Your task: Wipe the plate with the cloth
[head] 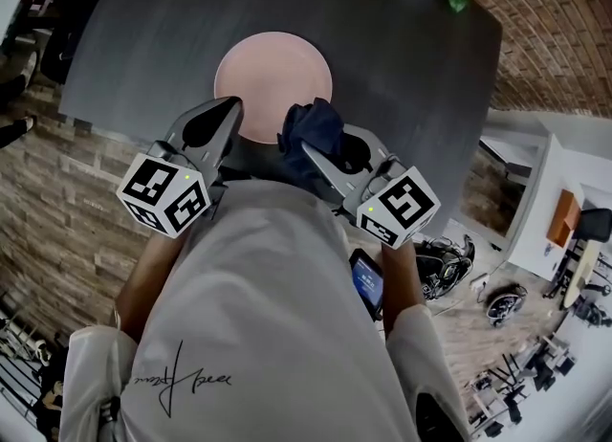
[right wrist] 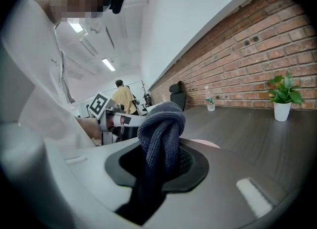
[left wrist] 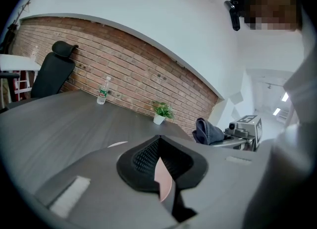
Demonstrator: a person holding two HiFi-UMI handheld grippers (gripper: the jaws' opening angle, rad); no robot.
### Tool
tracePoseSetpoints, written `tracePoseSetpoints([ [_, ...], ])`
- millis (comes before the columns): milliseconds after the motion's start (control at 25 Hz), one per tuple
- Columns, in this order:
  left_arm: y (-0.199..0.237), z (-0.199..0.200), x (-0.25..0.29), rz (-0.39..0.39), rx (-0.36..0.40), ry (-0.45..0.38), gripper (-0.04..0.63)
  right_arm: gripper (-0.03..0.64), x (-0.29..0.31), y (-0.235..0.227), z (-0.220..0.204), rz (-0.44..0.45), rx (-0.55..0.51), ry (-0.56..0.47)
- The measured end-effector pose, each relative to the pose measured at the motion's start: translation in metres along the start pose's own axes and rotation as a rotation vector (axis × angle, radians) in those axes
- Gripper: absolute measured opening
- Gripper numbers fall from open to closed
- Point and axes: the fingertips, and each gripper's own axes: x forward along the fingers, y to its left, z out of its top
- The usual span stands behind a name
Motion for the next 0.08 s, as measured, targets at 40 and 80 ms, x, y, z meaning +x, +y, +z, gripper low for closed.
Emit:
tracePoseSetpoints([
  [40, -0.0013, 0.0013, 0.0004, -0.004, 0.006, -0.003, 0.011, 0.089, -0.0012, -0.0010, 0.0019, -0.003, -0.007, -0.005],
  [80, -0.0025, 0.0027, 0.0009, -0.007, 0.013, -0.006, 0.011, 0.089, -0.0022, -0.0020, 0.0037, -0.007, -0.014, -0.010],
])
